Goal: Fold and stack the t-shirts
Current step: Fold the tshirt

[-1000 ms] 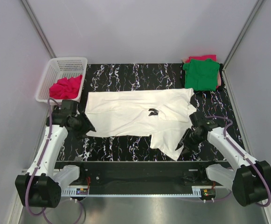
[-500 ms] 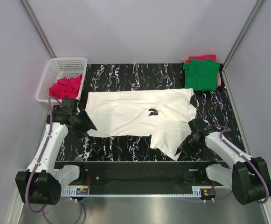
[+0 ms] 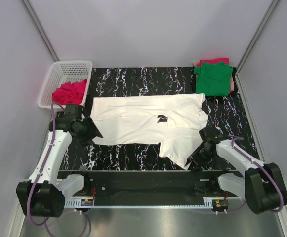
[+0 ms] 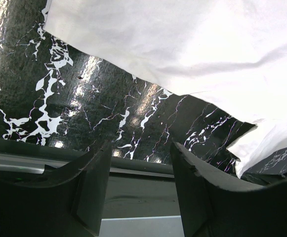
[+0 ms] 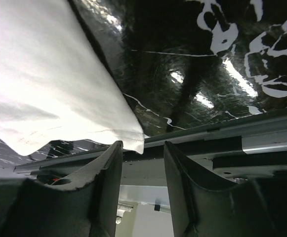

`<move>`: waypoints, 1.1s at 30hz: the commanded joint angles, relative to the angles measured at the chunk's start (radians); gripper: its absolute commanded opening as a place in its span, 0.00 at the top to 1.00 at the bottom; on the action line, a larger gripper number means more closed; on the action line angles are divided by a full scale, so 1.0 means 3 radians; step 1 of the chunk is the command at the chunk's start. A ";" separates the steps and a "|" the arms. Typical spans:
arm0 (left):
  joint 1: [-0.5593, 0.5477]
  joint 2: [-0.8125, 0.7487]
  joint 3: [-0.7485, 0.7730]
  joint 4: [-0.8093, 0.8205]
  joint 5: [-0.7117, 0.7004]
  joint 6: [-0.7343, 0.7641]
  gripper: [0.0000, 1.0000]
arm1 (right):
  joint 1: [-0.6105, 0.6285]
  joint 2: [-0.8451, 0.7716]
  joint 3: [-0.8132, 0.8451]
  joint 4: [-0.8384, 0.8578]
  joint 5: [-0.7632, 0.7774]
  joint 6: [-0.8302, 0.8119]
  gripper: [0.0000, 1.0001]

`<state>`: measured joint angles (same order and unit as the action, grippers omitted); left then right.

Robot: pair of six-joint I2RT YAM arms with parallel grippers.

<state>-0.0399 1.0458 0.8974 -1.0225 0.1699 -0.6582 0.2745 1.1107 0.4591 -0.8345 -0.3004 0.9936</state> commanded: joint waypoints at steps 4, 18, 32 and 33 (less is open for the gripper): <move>0.0020 -0.0070 0.0128 0.0029 0.0078 0.0026 0.44 | 0.0021 0.0230 0.0198 0.0036 -0.0001 0.0093 0.55; 0.0020 0.0052 0.0230 0.0034 0.0006 0.0077 0.44 | 0.0067 0.0378 0.0264 0.0056 -0.0016 0.0216 0.59; 0.0020 0.0047 0.0255 0.0034 -0.0024 0.0087 0.44 | 0.0179 0.0526 0.0453 -0.0102 -0.0021 0.0268 0.59; 0.0020 0.0042 0.0256 0.0034 -0.0030 0.0082 0.44 | 0.0189 0.0547 0.0484 -0.0143 -0.0016 0.0247 0.59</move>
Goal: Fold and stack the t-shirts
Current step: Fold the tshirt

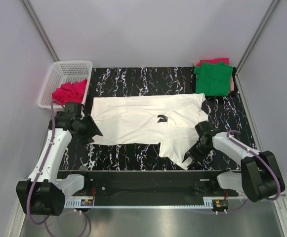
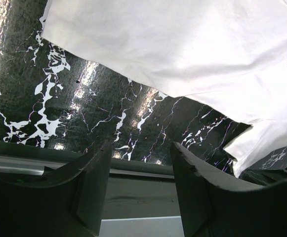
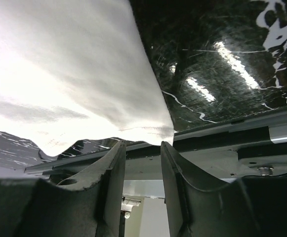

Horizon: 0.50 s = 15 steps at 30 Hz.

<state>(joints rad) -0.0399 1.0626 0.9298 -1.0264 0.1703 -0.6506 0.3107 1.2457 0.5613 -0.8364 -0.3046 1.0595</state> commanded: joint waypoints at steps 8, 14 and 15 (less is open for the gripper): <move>0.0020 -0.0009 0.0168 0.0057 -0.0062 0.0057 0.44 | 0.0084 0.0148 0.0266 -0.0459 0.0085 -0.0142 0.59; 0.0031 0.0007 0.0163 0.0067 -0.0051 0.0072 0.44 | 0.0089 0.0097 0.0231 -0.0520 0.0059 -0.0137 0.58; 0.0031 0.0007 0.0163 0.0067 -0.0051 0.0072 0.44 | 0.0084 0.0092 0.0215 -0.0520 0.0054 -0.0106 0.58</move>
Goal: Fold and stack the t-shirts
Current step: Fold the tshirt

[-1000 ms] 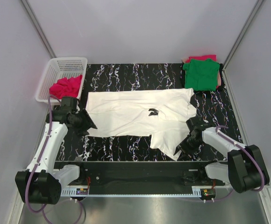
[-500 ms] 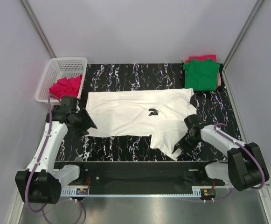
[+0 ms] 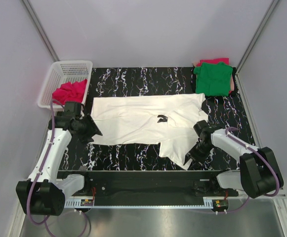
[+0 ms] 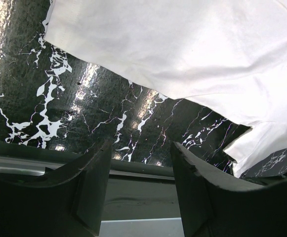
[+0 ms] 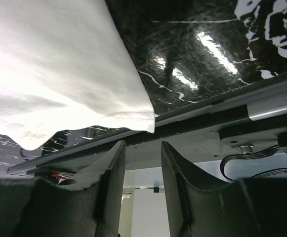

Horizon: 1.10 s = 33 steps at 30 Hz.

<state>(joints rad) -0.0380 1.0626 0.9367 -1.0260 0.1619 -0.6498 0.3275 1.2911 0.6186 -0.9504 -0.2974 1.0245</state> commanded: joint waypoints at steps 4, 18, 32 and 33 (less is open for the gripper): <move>0.0029 0.0007 0.0140 0.0066 -0.0023 0.0080 0.44 | 0.0033 -0.0034 -0.0073 -0.0043 0.0015 0.0072 0.58; 0.0029 0.0042 0.0155 0.0035 -0.0013 0.0100 0.44 | 0.0033 0.0027 -0.0328 0.0345 -0.0098 0.0180 0.58; 0.0029 0.0068 0.0191 0.0009 -0.0044 0.0126 0.45 | 0.0043 0.0257 -0.0180 0.0453 -0.0037 0.0211 0.62; 0.0029 0.0073 0.0191 0.0014 -0.0044 0.0121 0.45 | 0.0043 0.0273 -0.0175 0.0458 -0.0032 0.0216 0.64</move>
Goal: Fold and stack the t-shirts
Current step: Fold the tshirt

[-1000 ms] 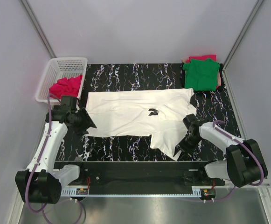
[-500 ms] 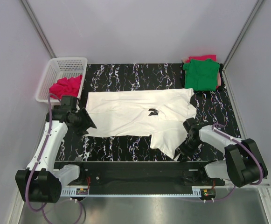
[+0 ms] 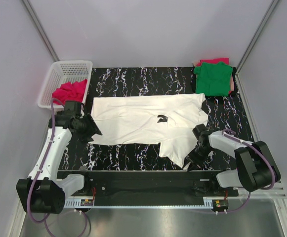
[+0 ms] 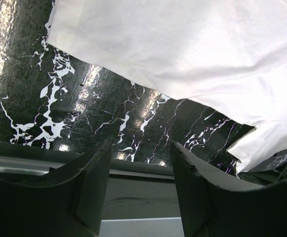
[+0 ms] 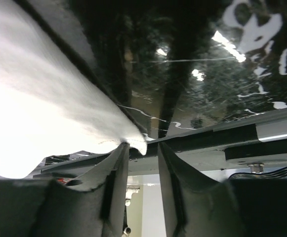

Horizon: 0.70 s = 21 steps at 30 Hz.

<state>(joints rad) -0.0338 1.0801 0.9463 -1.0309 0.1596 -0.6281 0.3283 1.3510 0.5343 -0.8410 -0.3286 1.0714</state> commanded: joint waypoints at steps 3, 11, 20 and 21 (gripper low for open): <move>0.0015 0.0020 0.0159 0.0031 -0.0041 0.0054 0.45 | 0.0051 0.0129 0.0142 0.0103 0.0093 0.0054 0.64; 0.0015 0.0035 0.0175 0.0021 -0.0052 0.0059 0.45 | 0.0092 0.0247 0.0244 0.0103 0.0175 0.0090 0.66; 0.0015 0.0015 0.0185 0.0006 -0.0067 0.0064 0.45 | 0.0174 0.0400 0.0341 0.0083 0.0252 0.0161 0.84; 0.0020 0.0015 0.0190 -0.0005 -0.0077 0.0059 0.45 | 0.0184 0.0426 0.0351 0.0083 0.0252 0.0167 0.85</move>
<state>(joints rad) -0.0338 1.0904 0.9607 -1.0313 0.1524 -0.6247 0.3656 1.4521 0.6121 -0.8387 -0.3229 1.0920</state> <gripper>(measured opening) 0.554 0.182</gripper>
